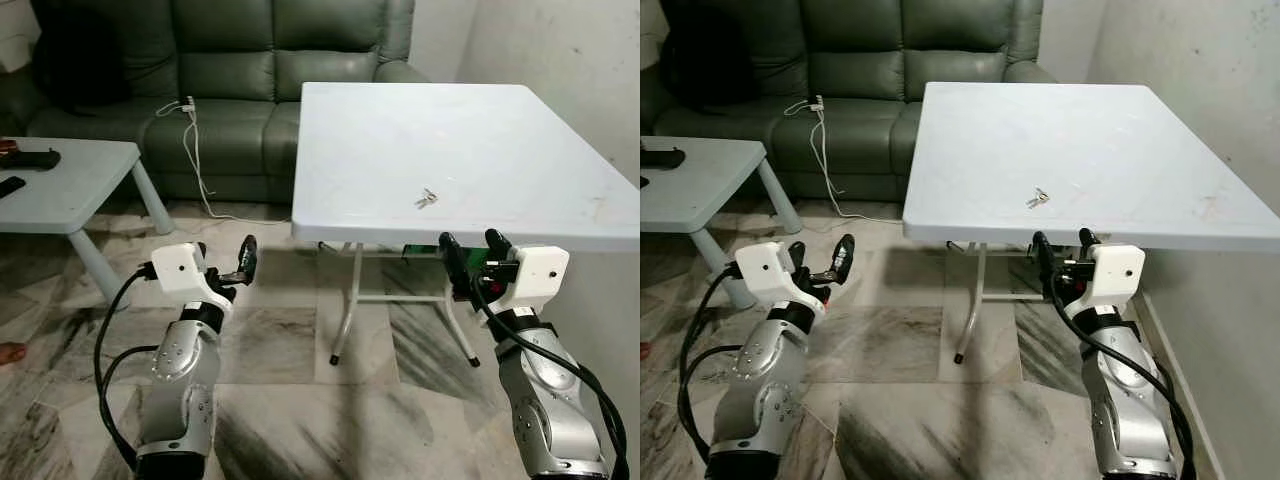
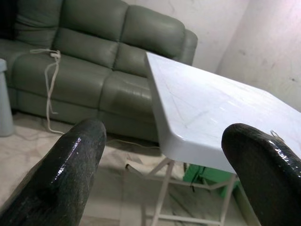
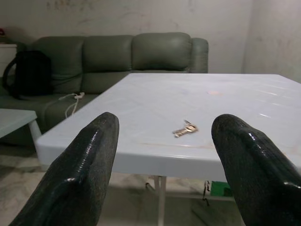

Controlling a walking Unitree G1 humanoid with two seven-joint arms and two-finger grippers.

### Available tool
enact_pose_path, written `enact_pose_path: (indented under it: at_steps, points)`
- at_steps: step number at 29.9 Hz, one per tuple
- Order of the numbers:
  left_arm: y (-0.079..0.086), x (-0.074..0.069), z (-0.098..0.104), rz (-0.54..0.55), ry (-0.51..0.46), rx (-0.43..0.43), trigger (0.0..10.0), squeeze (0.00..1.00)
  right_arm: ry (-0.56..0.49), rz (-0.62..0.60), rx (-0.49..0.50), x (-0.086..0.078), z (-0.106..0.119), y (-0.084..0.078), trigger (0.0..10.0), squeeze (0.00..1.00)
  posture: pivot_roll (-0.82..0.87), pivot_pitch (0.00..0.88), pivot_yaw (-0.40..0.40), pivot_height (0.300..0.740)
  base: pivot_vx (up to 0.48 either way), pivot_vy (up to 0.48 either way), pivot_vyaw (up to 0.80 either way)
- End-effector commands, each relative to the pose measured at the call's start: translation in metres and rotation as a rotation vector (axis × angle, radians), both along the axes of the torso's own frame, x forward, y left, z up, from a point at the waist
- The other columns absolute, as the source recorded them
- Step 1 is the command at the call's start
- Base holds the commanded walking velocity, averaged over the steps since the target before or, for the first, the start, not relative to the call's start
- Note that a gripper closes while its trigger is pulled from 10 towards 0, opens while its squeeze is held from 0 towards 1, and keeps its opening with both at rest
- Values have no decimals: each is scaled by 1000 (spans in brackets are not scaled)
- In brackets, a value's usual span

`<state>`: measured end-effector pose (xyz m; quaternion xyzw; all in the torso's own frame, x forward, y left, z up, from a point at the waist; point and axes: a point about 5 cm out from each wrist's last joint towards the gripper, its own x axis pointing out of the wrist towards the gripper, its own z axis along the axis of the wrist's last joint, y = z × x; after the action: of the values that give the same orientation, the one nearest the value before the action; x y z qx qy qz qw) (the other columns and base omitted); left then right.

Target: Hang keys on a hook

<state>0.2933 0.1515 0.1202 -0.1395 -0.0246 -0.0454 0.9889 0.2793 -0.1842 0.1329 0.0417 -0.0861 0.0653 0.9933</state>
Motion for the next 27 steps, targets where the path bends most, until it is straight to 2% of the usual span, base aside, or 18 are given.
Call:
enact_pose_path:
  at_steps: [1, 15, 27]
  points:
    - [-2, 1, 2, -11, 0, 6, 10000, 0, -9, -4, 1, 1, 3, -2, 10000, 0, -37, 0, -35, 740, 0, 0, 0]
    - [-2, 2, 2, -9, 2, -3, 10000, 0, -5, 171, 29, -3, 5, 21, 10000, 0, -34, 0, -36, 740, 234, 0, 0]
    - [-4, 3, 1, -17, 4, 1, 10000, 0, -2, 193, 22, -2, 5, 23, 10000, 0, -37, 0, -34, 740, 325, 0, 0]
